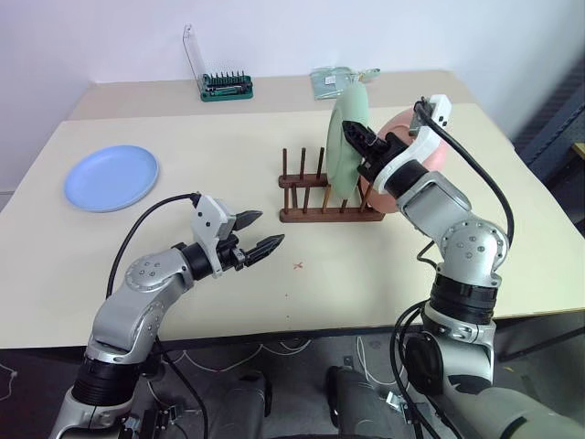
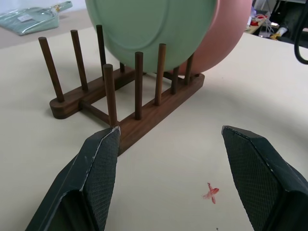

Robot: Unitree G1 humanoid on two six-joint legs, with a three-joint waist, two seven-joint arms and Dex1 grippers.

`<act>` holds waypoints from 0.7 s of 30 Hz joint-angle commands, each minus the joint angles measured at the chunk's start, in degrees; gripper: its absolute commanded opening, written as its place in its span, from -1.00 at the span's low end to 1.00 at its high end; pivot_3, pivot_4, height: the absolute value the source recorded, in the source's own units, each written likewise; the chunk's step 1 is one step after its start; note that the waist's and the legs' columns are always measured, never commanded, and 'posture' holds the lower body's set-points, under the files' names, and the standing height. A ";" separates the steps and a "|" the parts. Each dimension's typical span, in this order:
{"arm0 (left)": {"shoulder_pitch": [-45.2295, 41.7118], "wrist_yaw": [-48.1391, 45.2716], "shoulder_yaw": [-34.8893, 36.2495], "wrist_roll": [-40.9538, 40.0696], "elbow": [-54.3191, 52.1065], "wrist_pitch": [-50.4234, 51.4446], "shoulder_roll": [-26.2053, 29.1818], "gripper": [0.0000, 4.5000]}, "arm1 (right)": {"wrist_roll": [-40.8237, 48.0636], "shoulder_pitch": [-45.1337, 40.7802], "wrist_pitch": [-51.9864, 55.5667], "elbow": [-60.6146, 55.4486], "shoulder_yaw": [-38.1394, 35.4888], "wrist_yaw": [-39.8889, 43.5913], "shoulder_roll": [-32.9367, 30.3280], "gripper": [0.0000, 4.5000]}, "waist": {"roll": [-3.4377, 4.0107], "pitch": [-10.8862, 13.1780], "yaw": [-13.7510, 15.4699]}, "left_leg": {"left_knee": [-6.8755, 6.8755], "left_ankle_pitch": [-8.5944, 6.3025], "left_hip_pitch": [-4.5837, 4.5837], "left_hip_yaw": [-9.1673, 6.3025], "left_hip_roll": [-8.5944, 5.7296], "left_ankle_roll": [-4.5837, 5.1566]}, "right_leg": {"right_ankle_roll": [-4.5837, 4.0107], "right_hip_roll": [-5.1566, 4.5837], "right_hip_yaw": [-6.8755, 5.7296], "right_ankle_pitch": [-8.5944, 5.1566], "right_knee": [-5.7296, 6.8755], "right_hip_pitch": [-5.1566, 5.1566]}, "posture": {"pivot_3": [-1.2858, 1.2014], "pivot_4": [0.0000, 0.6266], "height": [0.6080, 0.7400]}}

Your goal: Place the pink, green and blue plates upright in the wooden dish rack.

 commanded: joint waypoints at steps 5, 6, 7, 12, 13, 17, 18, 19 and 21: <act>0.04 0.59 0.24 0.08 -2.47 -0.27 -0.31 0.55 | -2.00 -3.14 -1.64 -2.31 2.45 -0.29 -2.45 0.48 | 0.01 0.00 -0.02 | 0.00 0.00 0.00 0.00 0.00 0.00 | 0.00 0.00 0.00 0.00 0.00 0.00 | 0.03 -0.52 1.00; -0.03 0.77 0.27 0.23 -2.35 -0.35 -0.38 0.55 | -3.45 -3.42 -2.46 -2.49 3.32 0.22 -3.33 0.48 | 0.01 0.01 -0.02 | 0.00 0.00 0.00 0.00 0.00 0.01 | 0.00 0.00 0.00 0.00 0.00 0.00 | 0.03 -0.52 1.00; -0.13 1.11 0.41 0.43 -2.22 -0.49 -0.52 0.55 | -5.87 -3.79 -3.80 -2.91 5.03 1.76 -5.29 0.48 | 0.01 0.01 -0.01 | 0.00 0.00 0.00 0.01 -0.01 0.00 | 0.00 0.00 0.00 0.00 0.00 0.00 | 0.03 -0.52 1.00; -2.34 5.10 3.68 0.40 1.13 -0.50 -2.44 0.66 | -16.97 -5.95 -12.01 -3.03 11.70 8.42 -13.51 0.49 | 0.03 0.02 0.03 | 0.00 0.00 -0.01 0.03 -0.01 0.01 | 0.01 0.00 0.00 0.00 -0.02 0.00 | 0.03 -0.52 1.00; -2.98 6.19 4.59 0.47 2.02 -0.72 -2.98 0.78 | -19.02 -6.26 -13.81 -2.81 12.73 9.46 -14.63 0.50 | 0.02 0.02 0.03 | 0.01 0.00 -0.01 0.03 -0.01 0.01 | 0.01 0.00 -0.01 -0.01 -0.02 0.00 | 0.03 -0.52 1.00; -9.09 19.74 13.69 2.99 10.69 -2.91 -7.10 0.99 | -30.10 -8.52 -24.49 -3.28 22.17 18.76 -20.25 0.50 | 0.02 0.02 -0.20 | 0.02 0.00 -0.01 0.03 0.00 0.01 | 0.03 0.01 -0.03 0.00 -0.04 0.01 | 0.03 -0.52 1.00; -11.63 25.28 17.03 3.85 14.12 -2.30 -7.74 0.99 | -33.16 -8.64 -27.89 -4.22 25.61 21.91 -21.42 0.50 | 0.02 0.02 -0.28 | 0.01 0.00 0.00 0.03 0.01 0.01 | 0.03 0.01 -0.03 0.00 -0.04 0.00 | 0.03 -0.52 1.00; -13.40 28.92 19.14 4.50 16.50 -1.80 -8.15 0.99 | -35.37 -8.66 -30.41 -4.61 27.80 23.95 -22.11 0.50 | 0.01 0.01 -0.25 | 0.00 0.00 0.01 0.03 0.02 0.00 | 0.04 0.02 -0.03 0.00 -0.02 0.00 | 0.03 -0.52 1.00; -16.94 36.35 24.10 5.00 20.78 -1.02 -8.48 0.99 | -39.91 -8.76 -35.37 -4.08 31.49 27.13 -22.91 0.50 | -0.01 0.00 -0.47 | 0.02 0.00 0.01 0.00 0.05 0.00 | 0.05 0.07 -0.04 0.00 -0.02 0.00 | 0.03 -0.52 1.00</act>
